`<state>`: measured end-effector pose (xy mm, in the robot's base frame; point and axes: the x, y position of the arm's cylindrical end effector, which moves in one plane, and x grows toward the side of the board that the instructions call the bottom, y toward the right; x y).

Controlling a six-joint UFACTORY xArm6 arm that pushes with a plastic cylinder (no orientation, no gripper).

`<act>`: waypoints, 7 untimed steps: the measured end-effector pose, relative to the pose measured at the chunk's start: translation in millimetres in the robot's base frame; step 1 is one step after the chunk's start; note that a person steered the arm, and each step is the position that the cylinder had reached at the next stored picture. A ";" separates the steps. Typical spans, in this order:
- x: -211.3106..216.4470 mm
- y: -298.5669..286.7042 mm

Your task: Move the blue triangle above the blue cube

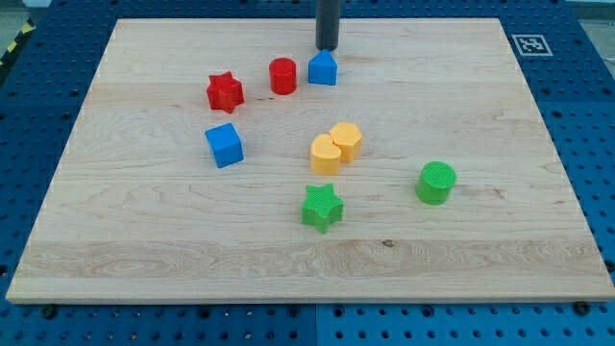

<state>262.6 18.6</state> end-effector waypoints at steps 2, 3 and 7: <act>54.3 -2.4; 70.3 -0.5; 96.0 37.2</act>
<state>358.6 55.8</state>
